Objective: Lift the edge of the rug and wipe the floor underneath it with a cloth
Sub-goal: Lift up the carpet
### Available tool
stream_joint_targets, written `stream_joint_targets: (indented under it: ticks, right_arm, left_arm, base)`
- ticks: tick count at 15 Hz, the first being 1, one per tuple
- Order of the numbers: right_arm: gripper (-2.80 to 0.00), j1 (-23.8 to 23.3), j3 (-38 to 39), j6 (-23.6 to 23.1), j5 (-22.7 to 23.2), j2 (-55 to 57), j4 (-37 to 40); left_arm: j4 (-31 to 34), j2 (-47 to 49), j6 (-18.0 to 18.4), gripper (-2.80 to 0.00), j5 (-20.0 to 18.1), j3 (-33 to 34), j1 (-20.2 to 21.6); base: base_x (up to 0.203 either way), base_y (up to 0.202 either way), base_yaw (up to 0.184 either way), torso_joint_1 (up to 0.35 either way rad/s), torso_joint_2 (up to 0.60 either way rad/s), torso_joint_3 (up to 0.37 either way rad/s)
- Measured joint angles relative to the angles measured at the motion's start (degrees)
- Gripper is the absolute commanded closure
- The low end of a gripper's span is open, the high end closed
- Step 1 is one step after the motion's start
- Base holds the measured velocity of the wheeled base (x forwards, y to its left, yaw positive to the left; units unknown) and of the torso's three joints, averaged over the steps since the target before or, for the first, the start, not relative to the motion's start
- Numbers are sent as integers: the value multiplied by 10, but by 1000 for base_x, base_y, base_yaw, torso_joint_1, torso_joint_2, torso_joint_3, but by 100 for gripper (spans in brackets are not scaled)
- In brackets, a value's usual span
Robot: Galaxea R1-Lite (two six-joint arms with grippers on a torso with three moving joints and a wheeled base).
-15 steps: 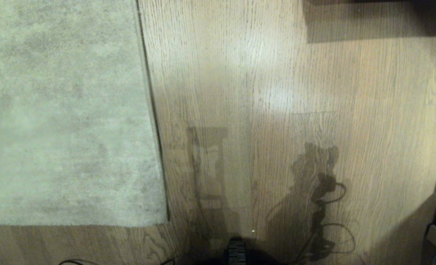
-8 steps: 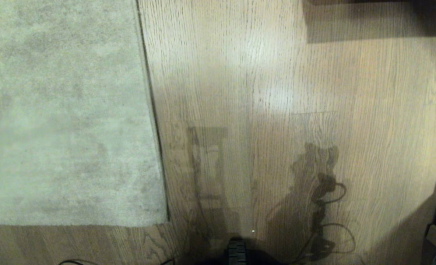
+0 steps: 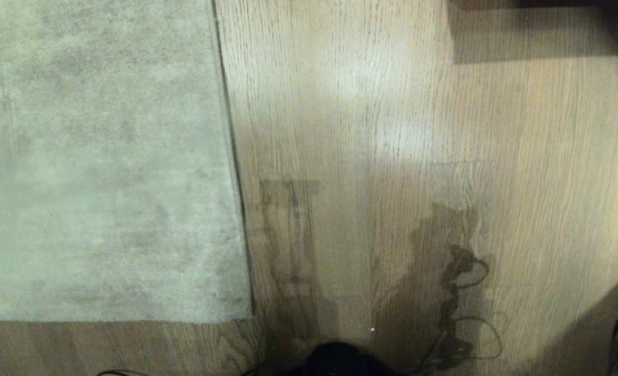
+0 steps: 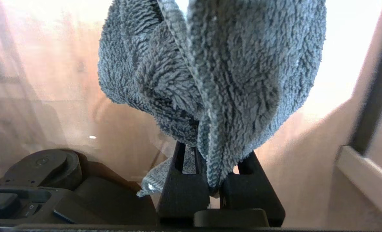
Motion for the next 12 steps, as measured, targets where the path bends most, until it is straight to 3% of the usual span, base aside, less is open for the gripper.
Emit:
stream_joint_targets:
  ticks: [8, 12]
  right_arm:
    - [0, 0, 0, 0, 0, 0, 0]
    - [0, 0, 0, 0, 0, 0, 0]
  left_arm:
    - [0, 0, 0, 0, 0, 0, 0]
    - [-1, 0, 1, 0, -1, 0, 1]
  base:
    - [0, 193, -1, 4, 3, 1]
    - [0, 47, 2, 2, 3, 0]
